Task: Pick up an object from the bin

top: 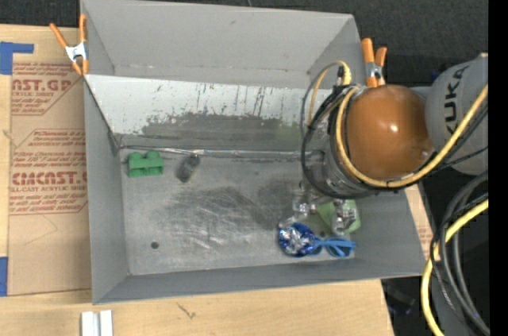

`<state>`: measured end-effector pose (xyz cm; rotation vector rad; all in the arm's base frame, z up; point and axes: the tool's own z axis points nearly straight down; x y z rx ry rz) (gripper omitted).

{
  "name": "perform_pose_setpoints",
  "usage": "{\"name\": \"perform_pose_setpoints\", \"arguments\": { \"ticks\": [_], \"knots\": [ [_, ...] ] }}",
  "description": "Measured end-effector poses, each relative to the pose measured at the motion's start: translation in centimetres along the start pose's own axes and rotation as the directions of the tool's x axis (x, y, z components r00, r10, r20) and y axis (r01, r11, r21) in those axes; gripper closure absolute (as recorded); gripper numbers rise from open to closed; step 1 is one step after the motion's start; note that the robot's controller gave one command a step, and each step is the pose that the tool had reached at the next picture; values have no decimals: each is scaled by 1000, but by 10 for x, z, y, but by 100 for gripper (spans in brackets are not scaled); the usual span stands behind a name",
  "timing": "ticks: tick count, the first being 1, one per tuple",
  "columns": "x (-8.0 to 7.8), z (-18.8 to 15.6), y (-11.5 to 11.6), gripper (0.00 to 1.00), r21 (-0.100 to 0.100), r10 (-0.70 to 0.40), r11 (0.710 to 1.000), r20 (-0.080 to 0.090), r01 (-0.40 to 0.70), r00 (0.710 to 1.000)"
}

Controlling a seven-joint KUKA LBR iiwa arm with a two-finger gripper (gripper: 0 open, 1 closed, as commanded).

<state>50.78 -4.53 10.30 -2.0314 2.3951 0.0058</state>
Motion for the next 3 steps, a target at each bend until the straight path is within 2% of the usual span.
{"name": "perform_pose_setpoints", "arguments": {
  "ticks": [1,2,3],
  "knots": [
    [5,25,25,0,10,-86,996,1,86,996],
    [3,23,25,100,11,-85,996,3,85,996],
    [-20,-108,25,100,10,-115,993,-1,115,993]
  ]
}}
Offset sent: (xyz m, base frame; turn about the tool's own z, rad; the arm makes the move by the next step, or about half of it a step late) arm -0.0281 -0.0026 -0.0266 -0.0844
